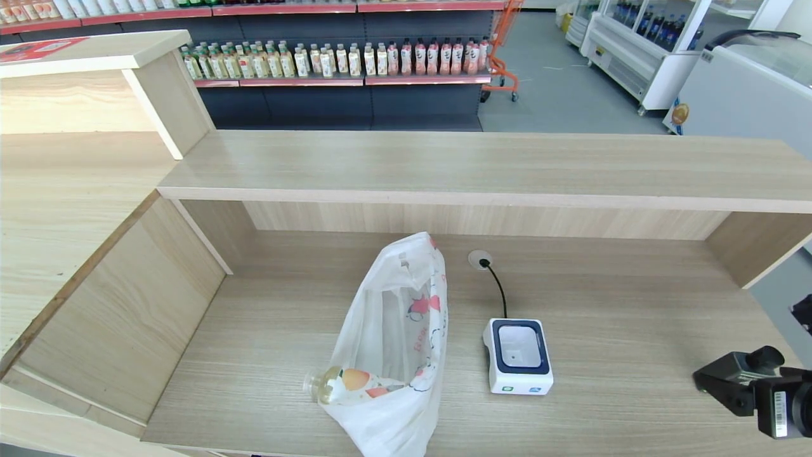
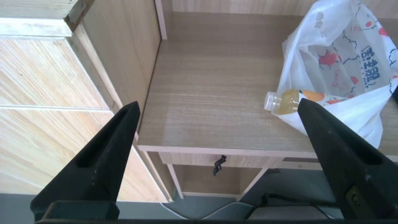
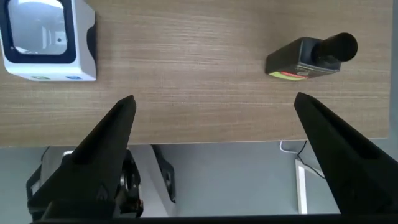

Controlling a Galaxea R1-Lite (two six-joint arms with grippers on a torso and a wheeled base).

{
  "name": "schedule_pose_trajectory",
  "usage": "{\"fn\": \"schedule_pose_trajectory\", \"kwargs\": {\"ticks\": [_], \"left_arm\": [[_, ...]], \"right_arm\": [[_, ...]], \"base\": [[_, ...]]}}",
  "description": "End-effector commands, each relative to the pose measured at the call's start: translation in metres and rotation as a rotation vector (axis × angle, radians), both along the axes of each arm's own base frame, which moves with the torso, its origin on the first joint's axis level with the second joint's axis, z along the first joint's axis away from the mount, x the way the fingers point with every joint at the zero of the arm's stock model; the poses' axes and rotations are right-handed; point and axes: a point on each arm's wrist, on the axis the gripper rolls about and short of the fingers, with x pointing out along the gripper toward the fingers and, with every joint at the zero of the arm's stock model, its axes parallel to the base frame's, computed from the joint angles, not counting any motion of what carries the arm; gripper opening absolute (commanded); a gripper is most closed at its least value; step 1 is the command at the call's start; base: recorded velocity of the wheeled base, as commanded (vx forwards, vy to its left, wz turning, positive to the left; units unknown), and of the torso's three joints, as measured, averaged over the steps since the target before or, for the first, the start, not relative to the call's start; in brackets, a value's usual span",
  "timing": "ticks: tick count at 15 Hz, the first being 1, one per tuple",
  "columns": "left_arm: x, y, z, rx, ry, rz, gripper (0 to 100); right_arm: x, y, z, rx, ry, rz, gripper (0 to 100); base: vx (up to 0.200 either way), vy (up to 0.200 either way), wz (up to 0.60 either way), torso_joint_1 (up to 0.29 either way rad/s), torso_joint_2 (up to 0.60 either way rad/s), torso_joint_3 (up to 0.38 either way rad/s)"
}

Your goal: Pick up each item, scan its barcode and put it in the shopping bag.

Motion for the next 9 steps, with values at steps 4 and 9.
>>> {"fn": "schedule_pose_trajectory", "kwargs": {"ticks": [4,9], "left_arm": [[0.000,0.000,0.000,0.000,0.000,0.000,100],[0.000,0.000,0.000,0.002,0.000,0.000,100]], "right_arm": [[-0.020,-0.006,-0.005,-0.034,-0.025,-0.038,100],[-0.022,-0.022,-0.011,-0.113,0.037,-0.132,100]], "base": [[0.000,0.000,0.00,0.000,0.00,0.000],[0.000,-0.120,0.00,0.001,0.00,0.002]]}}
